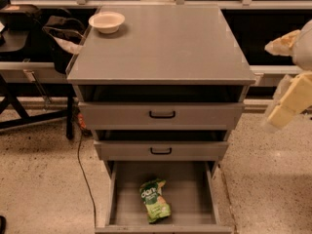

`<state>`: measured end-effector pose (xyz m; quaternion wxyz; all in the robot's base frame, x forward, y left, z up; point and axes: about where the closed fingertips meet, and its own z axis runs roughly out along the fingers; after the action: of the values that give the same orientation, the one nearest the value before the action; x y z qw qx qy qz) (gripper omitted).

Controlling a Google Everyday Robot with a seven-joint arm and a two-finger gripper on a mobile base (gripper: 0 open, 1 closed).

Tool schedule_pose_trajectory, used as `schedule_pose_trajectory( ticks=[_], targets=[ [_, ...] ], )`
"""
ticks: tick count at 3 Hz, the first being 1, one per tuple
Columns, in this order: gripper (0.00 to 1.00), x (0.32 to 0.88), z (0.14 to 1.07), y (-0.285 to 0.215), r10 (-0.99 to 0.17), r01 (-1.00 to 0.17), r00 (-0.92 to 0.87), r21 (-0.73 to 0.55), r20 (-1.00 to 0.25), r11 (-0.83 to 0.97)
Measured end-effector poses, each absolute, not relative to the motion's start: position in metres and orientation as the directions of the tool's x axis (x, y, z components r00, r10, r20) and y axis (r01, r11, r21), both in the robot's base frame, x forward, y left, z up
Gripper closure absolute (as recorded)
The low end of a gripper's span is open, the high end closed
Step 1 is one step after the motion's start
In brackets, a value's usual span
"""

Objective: Pick green rice chip bag from bottom drawer and place on counter

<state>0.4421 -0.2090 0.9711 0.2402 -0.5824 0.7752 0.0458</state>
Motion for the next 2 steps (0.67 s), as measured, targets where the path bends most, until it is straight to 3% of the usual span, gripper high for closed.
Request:
schedule_pose_trajectory(
  ticks=[2],
  targets=[
    [0.00,0.455,0.948,-0.186,-0.831,-0.873,-0.289,-0.226,-0.475,0.432]
  ],
)
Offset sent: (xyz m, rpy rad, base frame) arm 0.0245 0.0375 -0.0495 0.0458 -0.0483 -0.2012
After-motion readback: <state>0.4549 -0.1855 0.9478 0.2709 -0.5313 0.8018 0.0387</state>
